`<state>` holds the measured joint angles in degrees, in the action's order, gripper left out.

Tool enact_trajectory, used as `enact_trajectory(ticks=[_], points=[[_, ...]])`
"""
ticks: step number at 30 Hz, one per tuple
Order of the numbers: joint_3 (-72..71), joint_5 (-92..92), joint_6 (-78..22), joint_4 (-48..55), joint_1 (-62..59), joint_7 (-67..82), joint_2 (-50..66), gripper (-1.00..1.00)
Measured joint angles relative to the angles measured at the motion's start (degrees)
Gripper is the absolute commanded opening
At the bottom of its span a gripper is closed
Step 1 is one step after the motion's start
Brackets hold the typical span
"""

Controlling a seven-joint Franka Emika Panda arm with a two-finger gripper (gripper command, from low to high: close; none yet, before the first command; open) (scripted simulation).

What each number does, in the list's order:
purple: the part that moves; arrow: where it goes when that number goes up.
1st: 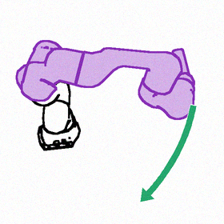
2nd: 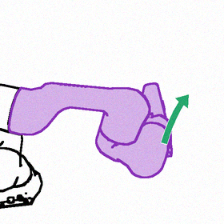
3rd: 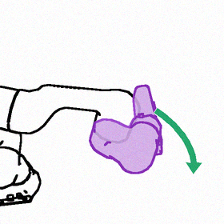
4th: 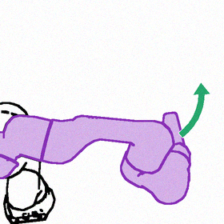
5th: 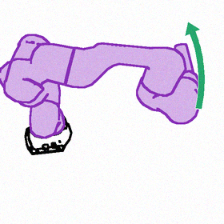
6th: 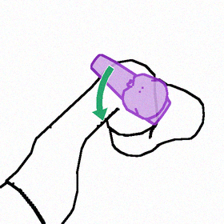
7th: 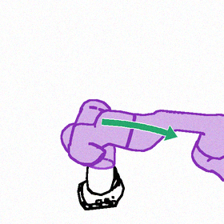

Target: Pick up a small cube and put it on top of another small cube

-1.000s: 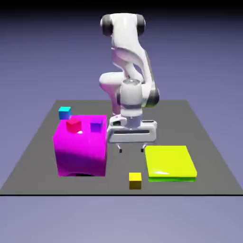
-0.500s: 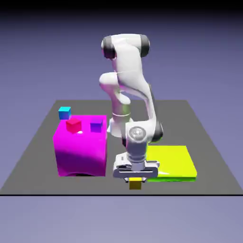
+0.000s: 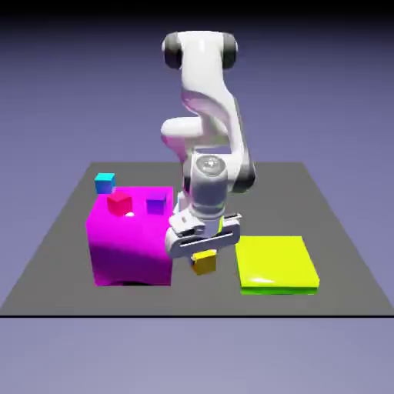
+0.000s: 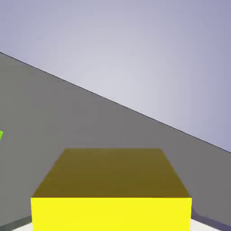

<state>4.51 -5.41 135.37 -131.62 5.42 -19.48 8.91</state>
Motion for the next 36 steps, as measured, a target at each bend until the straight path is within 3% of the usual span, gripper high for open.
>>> enact_trajectory(ticks=[36], points=[[23.4,-14.9,-10.9,-6.9,6.8,89.5,-30.7,-1.0]])
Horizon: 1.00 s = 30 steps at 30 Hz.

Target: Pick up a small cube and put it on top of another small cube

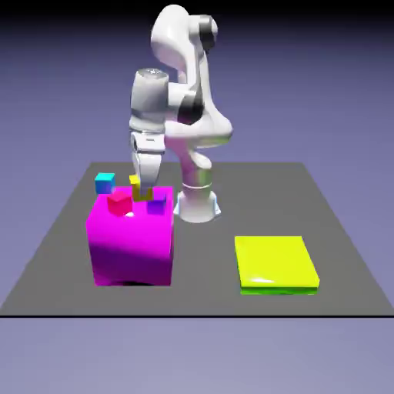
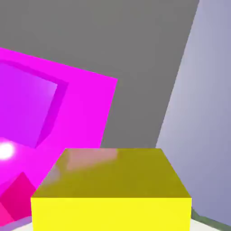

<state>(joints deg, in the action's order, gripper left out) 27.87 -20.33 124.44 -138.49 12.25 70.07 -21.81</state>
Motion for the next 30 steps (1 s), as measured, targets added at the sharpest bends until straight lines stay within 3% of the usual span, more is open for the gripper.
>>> enact_trajectory(ticks=[22,30], points=[[13.6,-8.7,-6.3,-4.0,4.0,52.2,-17.9,-1.0],[0.3,3.0,3.5,-7.9,-12.6,61.7,-9.2,-1.0]])
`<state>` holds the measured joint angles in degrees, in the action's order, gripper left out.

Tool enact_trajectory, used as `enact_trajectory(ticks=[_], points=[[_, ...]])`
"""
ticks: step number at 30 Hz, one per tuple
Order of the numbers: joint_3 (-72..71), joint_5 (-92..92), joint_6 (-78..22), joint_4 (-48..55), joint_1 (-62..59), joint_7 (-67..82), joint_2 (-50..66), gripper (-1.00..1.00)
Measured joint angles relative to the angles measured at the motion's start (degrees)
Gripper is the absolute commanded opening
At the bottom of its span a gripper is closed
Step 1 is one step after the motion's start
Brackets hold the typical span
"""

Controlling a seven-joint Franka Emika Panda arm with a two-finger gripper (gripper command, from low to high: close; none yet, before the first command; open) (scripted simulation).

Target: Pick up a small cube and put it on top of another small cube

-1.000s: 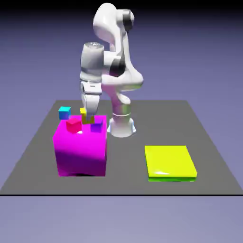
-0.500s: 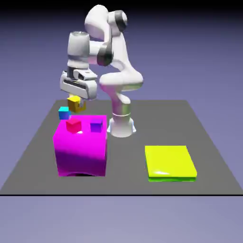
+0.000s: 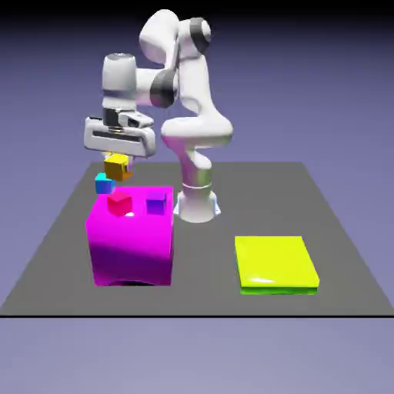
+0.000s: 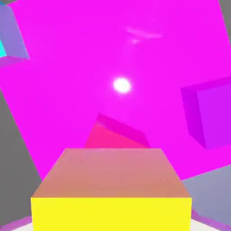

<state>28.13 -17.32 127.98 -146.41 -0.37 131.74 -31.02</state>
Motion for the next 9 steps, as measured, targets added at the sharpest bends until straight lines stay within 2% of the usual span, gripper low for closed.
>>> enact_trajectory(ticks=[6,7,9], points=[[-10.0,8.8,7.4,-2.9,-12.5,7.1,6.5,-1.0],[-10.5,9.3,7.8,-3.1,-13.1,7.5,6.9,1.0],[-10.5,9.4,7.8,-3.1,-13.1,7.6,6.9,1.0]])
